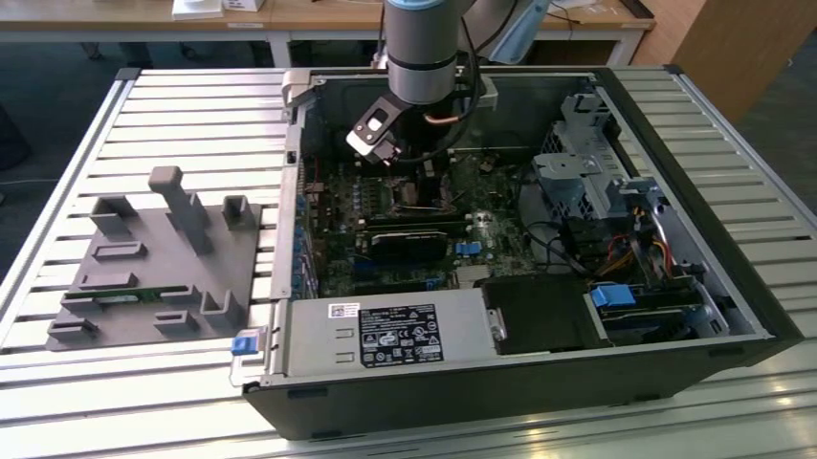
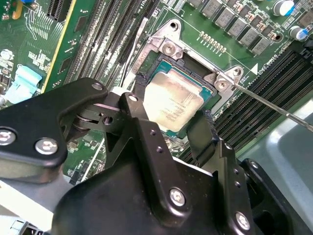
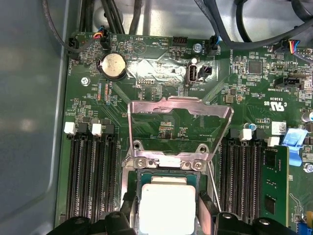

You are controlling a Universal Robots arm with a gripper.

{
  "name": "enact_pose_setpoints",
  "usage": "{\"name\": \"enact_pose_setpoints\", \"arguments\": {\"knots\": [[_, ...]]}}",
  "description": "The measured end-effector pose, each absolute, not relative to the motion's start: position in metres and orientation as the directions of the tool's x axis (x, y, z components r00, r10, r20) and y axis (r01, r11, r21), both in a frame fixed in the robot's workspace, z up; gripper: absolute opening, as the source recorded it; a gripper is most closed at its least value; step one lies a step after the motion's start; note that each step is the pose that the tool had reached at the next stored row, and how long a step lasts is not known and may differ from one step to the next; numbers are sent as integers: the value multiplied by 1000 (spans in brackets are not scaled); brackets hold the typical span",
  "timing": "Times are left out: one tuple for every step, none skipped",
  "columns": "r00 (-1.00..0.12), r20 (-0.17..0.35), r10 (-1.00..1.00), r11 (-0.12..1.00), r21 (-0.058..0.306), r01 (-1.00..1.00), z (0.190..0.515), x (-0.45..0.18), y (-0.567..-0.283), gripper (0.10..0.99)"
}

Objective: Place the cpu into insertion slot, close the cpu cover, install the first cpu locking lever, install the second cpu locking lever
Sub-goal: 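Place the cpu into insertion slot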

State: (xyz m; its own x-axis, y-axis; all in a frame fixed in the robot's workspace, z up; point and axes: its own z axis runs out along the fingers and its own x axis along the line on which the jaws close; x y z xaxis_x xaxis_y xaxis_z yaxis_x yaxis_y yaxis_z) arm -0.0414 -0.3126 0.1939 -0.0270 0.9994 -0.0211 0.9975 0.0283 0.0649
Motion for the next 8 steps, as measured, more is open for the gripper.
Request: {"name": "enact_pose_setpoints", "arguments": {"knots": [[-27, -21, 999, 28, 65, 997, 194, -41, -313, 616], [-27, -21, 999, 28, 65, 997, 194, -41, -313, 616], [-27, -21, 999, 28, 65, 997, 194, -41, -313, 616], [-27, -21, 999, 28, 65, 998, 194, -41, -313, 616], [-27, -21, 999, 28, 65, 998, 195, -41, -313, 616], [-27, -21, 999, 28, 65, 997, 196, -41, -313, 616], [-27, -21, 999, 28, 65, 997, 199, -41, -313, 616], [-27, -21, 999, 28, 65, 998, 201, -41, -313, 616]]}}
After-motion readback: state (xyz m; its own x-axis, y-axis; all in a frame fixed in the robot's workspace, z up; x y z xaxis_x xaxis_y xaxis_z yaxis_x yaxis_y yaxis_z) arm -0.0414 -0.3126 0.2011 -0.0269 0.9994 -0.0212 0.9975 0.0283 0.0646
